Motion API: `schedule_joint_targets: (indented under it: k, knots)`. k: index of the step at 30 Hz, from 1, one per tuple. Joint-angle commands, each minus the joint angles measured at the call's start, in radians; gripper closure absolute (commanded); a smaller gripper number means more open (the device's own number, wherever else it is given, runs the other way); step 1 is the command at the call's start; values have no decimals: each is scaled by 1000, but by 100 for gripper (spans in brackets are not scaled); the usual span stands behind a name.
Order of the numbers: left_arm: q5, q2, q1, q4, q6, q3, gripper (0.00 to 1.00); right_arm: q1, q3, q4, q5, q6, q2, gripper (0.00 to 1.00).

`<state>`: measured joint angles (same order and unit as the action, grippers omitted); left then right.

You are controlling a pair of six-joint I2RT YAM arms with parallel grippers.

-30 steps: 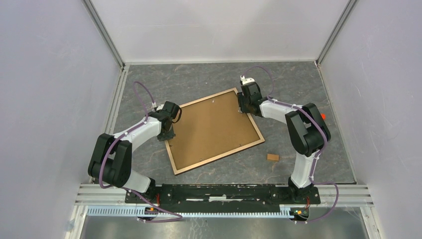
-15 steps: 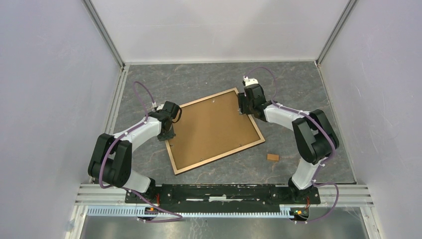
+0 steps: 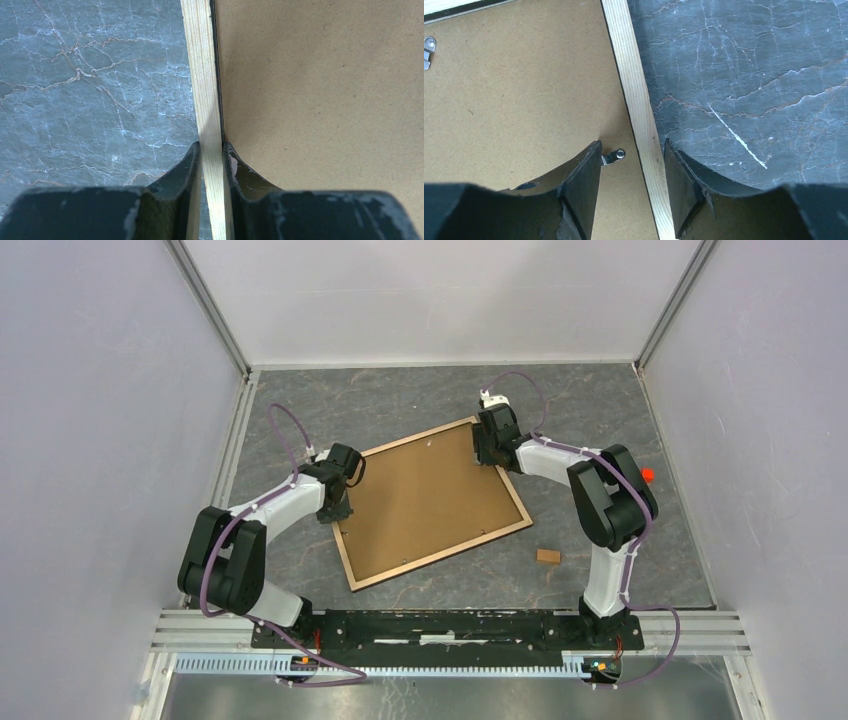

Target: Put the photo into the frame

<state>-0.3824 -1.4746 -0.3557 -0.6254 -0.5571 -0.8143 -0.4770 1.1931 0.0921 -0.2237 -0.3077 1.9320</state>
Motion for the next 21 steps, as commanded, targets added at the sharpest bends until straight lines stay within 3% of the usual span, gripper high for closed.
schedule_joint_targets:
  k: [1, 7, 21]
  knots:
    - [6, 10, -6, 36, 36, -37, 98, -15, 13, 71, 17, 17, 0, 47]
    - [2, 13, -6, 37, 34, -34, 98, -15, -29, 55, 49, 29, -34, 50]
    - [6, 5, -5, 42, 33, -34, 98, -13, -4, 117, 94, 105, -18, 46]
